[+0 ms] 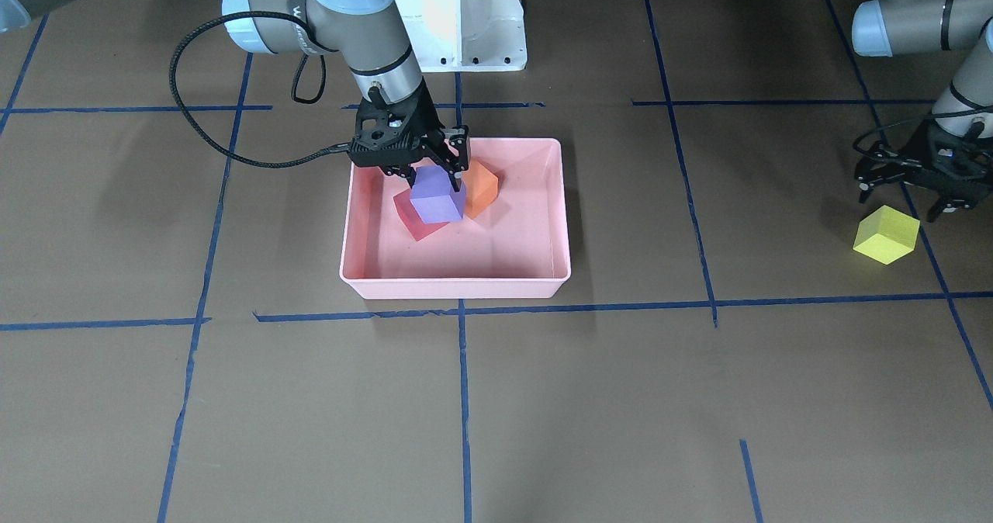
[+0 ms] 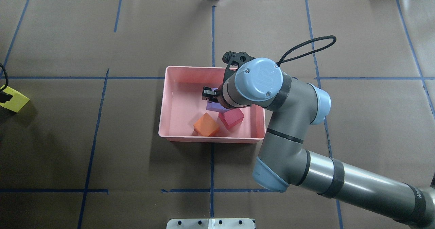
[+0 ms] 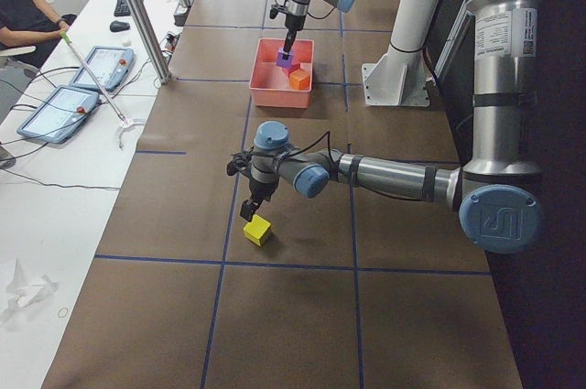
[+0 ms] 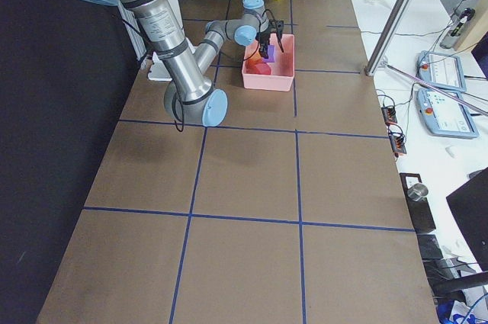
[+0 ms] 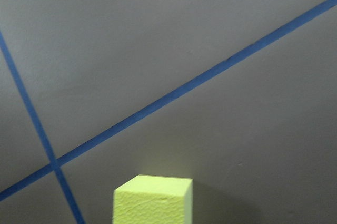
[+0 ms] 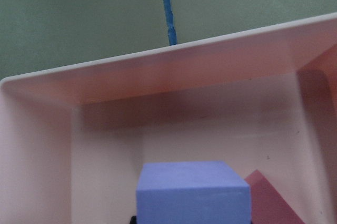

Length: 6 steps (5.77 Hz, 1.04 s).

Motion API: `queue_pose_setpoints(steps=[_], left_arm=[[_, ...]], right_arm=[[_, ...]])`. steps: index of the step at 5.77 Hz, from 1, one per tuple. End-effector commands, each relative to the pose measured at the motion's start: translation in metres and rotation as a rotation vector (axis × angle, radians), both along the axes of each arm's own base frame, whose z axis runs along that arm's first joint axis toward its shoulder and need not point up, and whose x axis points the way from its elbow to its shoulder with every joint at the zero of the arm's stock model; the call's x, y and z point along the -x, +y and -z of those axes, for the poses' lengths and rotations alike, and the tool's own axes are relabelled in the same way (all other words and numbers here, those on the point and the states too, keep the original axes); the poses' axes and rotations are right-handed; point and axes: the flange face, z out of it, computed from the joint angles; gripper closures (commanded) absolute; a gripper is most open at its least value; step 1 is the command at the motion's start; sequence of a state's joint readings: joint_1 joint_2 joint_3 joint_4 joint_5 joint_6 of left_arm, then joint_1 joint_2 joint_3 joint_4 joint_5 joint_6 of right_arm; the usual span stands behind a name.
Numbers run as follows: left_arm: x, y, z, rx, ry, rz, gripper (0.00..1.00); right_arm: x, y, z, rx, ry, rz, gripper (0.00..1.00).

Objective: Place blocks into pink bin with both arms
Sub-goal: 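Drop the purple cube into the bin while the left gripper grasps the yellow-green cube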

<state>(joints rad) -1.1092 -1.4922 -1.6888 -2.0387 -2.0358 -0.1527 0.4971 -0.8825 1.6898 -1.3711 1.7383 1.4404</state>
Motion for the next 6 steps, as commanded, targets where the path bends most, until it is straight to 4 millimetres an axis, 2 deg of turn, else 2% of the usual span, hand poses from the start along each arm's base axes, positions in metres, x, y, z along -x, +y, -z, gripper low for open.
queue_pose_setpoints(steps=[1, 2, 3, 4, 5, 6], left_arm=[[0.001, 0.001, -0.019, 0.022, -0.003, -0.006, 0.0], [0.001, 0.002, -0.034, 0.033, 0.006, -0.013, 0.0], [-0.003, 0.005, -0.053, 0.027, 0.056, -0.026, 0.0], [-0.006, 0.007, -0.051, 0.051, 0.095, -0.015, 0.0], [-0.009, 0.004, -0.055, 0.052, 0.09, -0.024, 0.0], [-0.013, -0.003, -0.055, 0.037, 0.084, -0.036, 0.0]], right_arm=[[0.014, -0.009, 0.011, 0.032, -0.003, -0.032, 0.14], [0.015, -0.015, 0.021, 0.023, -0.011, -0.048, 0.0], [-0.01, -0.031, 0.033, 0.008, -0.034, -0.07, 0.0], [-0.049, -0.042, 0.033, 0.029, -0.071, -0.055, 0.0], [-0.101, -0.029, 0.001, 0.039, -0.084, -0.022, 0.0], [-0.127, -0.021, -0.008, -0.012, -0.078, 0.003, 0.0]])
